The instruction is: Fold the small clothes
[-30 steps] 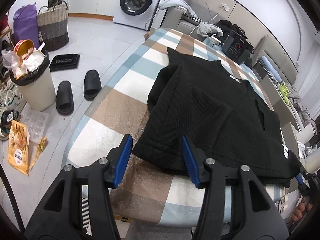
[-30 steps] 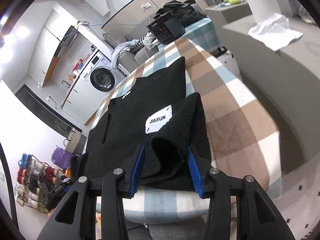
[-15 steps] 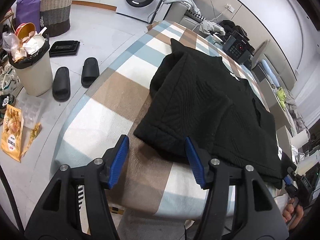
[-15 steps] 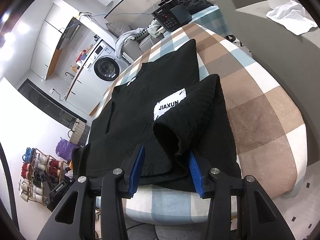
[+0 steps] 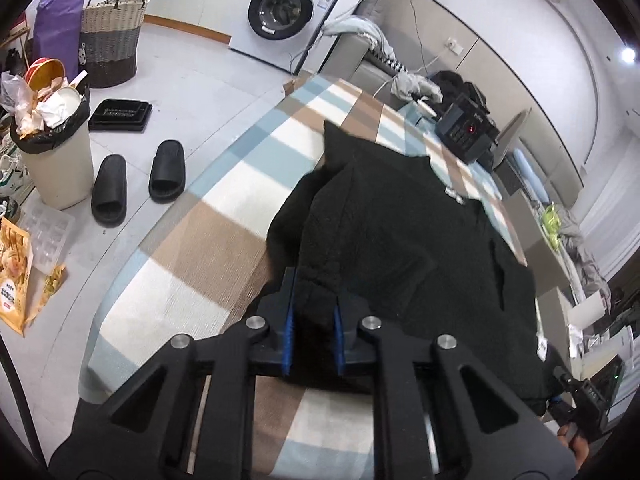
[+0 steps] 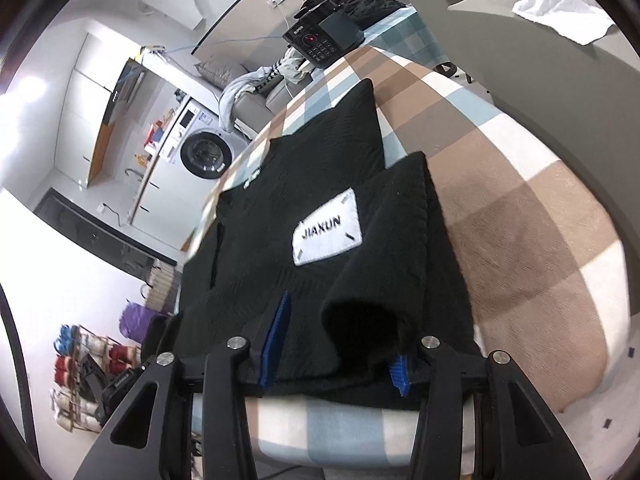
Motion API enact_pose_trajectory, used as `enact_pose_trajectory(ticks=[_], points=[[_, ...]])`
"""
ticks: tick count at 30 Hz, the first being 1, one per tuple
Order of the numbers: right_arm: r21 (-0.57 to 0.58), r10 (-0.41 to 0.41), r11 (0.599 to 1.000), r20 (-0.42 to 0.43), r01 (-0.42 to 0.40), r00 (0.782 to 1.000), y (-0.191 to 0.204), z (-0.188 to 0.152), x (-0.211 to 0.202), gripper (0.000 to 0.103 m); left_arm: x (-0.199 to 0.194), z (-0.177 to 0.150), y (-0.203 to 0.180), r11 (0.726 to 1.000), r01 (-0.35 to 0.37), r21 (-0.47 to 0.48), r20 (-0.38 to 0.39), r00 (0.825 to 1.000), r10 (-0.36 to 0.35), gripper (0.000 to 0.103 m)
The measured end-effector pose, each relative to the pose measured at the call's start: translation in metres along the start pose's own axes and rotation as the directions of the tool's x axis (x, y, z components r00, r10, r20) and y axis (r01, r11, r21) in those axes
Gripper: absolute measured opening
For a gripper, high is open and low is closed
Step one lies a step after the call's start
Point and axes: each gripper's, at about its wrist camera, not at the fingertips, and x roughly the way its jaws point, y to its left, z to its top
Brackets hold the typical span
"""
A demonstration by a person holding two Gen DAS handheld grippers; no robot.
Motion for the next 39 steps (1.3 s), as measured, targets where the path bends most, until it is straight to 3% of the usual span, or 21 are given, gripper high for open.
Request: enact_pose_trajectory(ticks=[2,4,7,12,16,23,25,26,28,31,35,39], points=[[-0.005,-0.023,1.0,0.012,0.023,1.0,0.003,0.004,0.003,0.037,-0.001,0.007,-0.004,1.0,0.005,0.004,0.017,1.0,-0.005,0.01],[-0.02,-0.059,0.998,0.037,0.059,0.998,0.007,0.009,0.004,0.012,-0.003,0.015,-0.008,1.0,0.014,0.01,0.036,0.999,-0.015,0.009],[-0.069,-0.068,0.995,0.088,0.074,0.994,0.019,0.02,-0.001,0.005,-0.004,0.03,-0.018,0.999,0.03,0.029,0.063,0.998,-0.032,0.009],[-0.082,-0.039,0.995,0.181,0.054,0.983,0.039,0.062,-0.002,0.005,0.001,0.062,-0.044,0.995,0.053,0.082,0.11,0.992,-0.062,0.008],[-0.066,-0.034,0.997,0.229,0.051,0.973,0.049,0.102,0.011,0.005,0.016,0.095,-0.059,0.993,0.068,0.098,0.12,0.989,-0.08,0.008],[-0.013,-0.062,0.998,0.201,0.066,0.978,0.045,0.163,0.065,0.009,0.071,0.14,-0.071,0.996,0.046,0.082,0.103,0.993,-0.055,0.01],[0.015,-0.091,0.996,0.197,0.09,0.976,0.04,0.172,0.077,0.031,0.088,0.147,-0.072,0.997,0.01,0.078,0.09,0.996,-0.017,0.018],[0.027,-0.102,0.995,0.199,0.099,0.975,0.037,0.174,0.079,0.035,0.095,0.149,-0.071,0.998,-0.005,0.069,0.076,0.997,0.0,0.023],[0.032,-0.097,0.995,0.201,0.092,0.975,0.033,0.173,0.076,0.039,0.103,0.15,-0.065,0.999,-0.019,0.042,0.054,0.998,0.016,0.042],[0.005,-0.112,0.994,0.196,0.113,0.974,0.029,0.164,0.064,0.043,0.1,0.141,-0.055,0.999,-0.017,0.034,0.065,0.998,0.014,0.056],[-0.022,-0.167,0.985,0.159,0.173,0.973,0.016,0.142,0.044,0.044,0.091,0.123,-0.038,0.996,-0.07,0.058,0.068,0.995,0.066,0.058],[0.004,-0.173,0.985,0.123,0.174,0.977,-0.003,0.11,0.027,0.044,0.079,0.094,-0.02,0.992,-0.104,0.067,0.053,0.994,0.1,0.058]])
